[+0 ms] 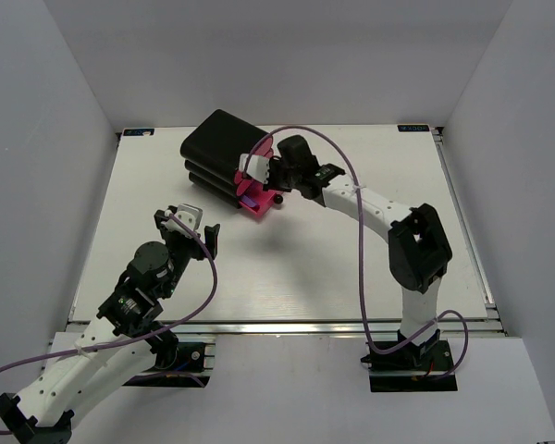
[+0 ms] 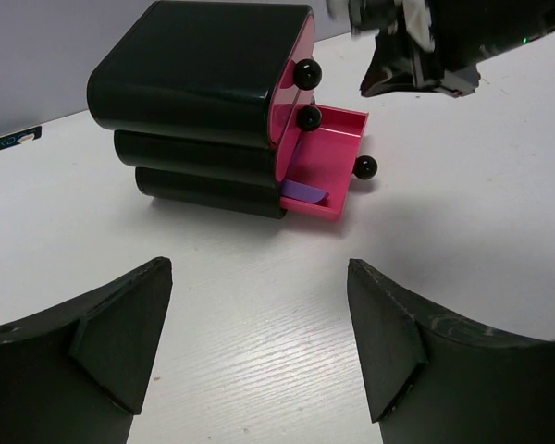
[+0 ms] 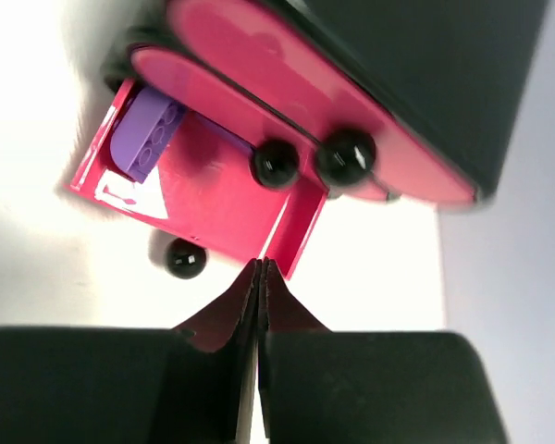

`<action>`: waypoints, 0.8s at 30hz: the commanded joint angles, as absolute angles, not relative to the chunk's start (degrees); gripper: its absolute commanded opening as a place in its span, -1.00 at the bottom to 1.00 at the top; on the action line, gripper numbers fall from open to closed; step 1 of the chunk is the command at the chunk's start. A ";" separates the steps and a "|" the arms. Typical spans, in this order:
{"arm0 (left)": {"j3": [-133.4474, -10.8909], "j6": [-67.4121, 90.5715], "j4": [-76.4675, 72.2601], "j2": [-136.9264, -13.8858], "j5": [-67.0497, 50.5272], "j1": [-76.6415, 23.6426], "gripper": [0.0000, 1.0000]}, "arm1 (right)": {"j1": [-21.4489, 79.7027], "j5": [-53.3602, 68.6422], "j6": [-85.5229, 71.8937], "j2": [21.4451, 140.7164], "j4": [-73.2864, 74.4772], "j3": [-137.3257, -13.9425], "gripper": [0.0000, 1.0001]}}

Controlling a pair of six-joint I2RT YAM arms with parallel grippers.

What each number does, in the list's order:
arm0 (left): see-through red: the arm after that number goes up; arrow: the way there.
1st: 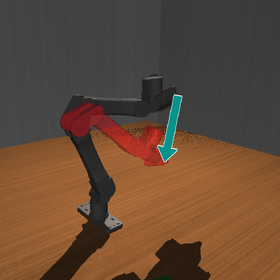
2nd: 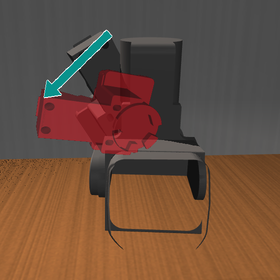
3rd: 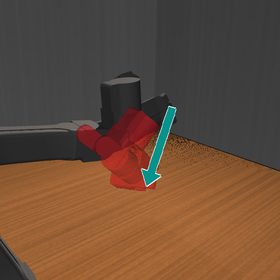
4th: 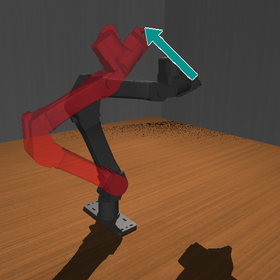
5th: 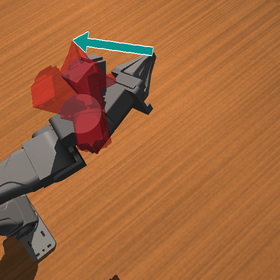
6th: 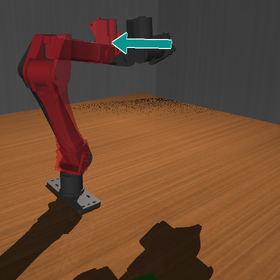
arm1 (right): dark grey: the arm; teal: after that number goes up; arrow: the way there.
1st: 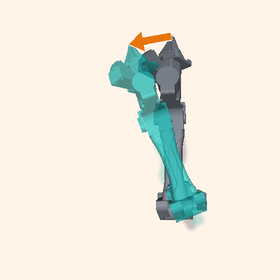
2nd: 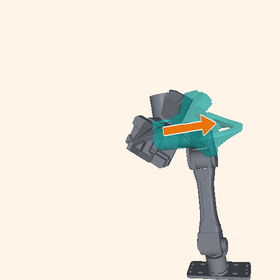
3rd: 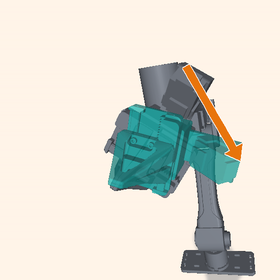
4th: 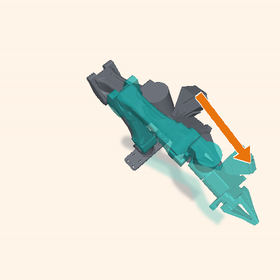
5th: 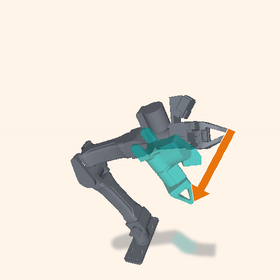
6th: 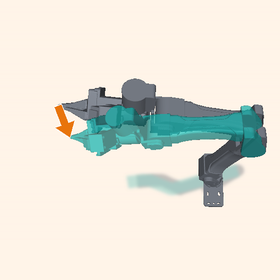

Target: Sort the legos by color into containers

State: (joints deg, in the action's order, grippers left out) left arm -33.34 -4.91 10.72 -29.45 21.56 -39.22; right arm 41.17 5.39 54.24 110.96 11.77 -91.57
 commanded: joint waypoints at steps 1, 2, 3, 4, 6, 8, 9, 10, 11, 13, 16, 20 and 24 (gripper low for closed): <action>-33.31 -4.83 9.76 -28.92 20.83 -39.11 0.72 | 39.20 3.61 33.51 109.68 12.47 -90.62 -1.00; -33.31 -4.83 9.67 -28.92 20.74 -39.11 0.71 | 38.59 2.12 31.14 110.21 13.44 -90.70 -1.00; -33.31 -4.83 9.67 -29.09 20.57 -39.11 0.71 | 37.89 0.98 25.81 111.43 14.23 -90.62 -1.00; -33.22 -4.83 9.75 -29.09 20.57 -39.11 0.72 | 37.62 1.84 24.62 111.97 15.20 -90.88 -1.00; -33.22 -4.75 9.67 -29.35 20.39 -39.11 0.72 | 36.48 2.98 23.65 112.41 15.47 -89.57 -1.00; -33.31 -4.75 9.76 -29.53 20.39 -39.11 0.72 | 35.69 3.25 22.07 112.94 13.89 -88.77 -1.00; -33.31 -4.83 9.76 -29.53 20.48 -39.11 0.72 | 35.68 3.08 20.49 114.42 14.23 -89.38 -1.00; -33.22 -4.75 9.76 -29.44 20.83 -39.11 0.71 | 34.90 2.73 15.95 115.30 15.46 -90.34 -1.00; -33.22 -4.83 9.76 -29.44 20.92 -39.11 0.71 | 34.54 2.38 13.82 117.40 16.69 -92.79 -1.00; -33.13 -4.83 9.76 -29.44 21.09 -39.11 0.72 | 33.49 2.02 6.73 119.08 17.84 -94.39 -1.00; -33.05 -4.83 9.58 -29.53 21.01 -39.11 0.72 | 32.78 2.64 0.90 120.85 16.53 -94.66 -1.00; -32.96 -4.92 9.67 -29.88 21.18 -39.11 0.72 | 32.52 1.33 -9.02 122.78 12.32 -95.09 -1.00; -32.78 -5.01 9.49 -30.14 21.36 -39.11 0.72 | 32.17 2.46 -15.98 124.45 8.46 -96.15 -1.00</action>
State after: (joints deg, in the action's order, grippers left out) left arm -33.30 -4.93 10.66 -29.91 21.39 -39.22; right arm 32.32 2.11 -6.46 124.20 14.63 -93.03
